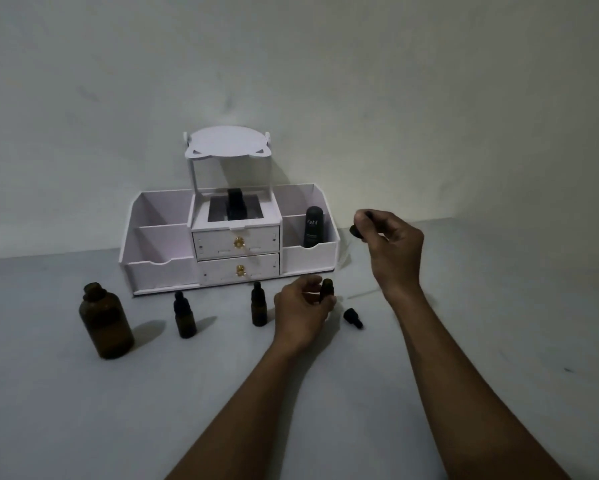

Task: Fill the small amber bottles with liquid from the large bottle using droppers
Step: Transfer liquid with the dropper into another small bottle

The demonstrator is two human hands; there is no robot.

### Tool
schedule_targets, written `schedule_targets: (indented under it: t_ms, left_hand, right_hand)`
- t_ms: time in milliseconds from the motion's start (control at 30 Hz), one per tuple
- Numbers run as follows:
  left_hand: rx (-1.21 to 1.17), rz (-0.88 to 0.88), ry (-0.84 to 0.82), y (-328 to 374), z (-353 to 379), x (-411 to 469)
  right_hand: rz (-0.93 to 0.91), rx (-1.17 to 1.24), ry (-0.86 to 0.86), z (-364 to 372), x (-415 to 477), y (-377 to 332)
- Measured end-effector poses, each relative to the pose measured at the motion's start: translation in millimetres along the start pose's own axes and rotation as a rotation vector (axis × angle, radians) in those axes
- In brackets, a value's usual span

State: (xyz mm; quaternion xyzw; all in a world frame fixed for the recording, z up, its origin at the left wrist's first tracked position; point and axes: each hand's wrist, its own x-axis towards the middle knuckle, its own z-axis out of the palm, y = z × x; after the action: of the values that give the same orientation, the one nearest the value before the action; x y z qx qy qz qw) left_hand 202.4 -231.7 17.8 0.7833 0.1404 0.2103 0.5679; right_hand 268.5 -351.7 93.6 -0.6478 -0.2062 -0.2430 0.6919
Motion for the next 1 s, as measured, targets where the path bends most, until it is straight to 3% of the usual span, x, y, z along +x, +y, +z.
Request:
schedule_targets:
  t_ms: [1000]
  left_hand:
    - [0.006, -0.023, -0.025, 11.4, -2.1, -11.6]
  right_hand:
    - [-0.035, -0.203, -0.05, 14.4, -5.3, 13.7]
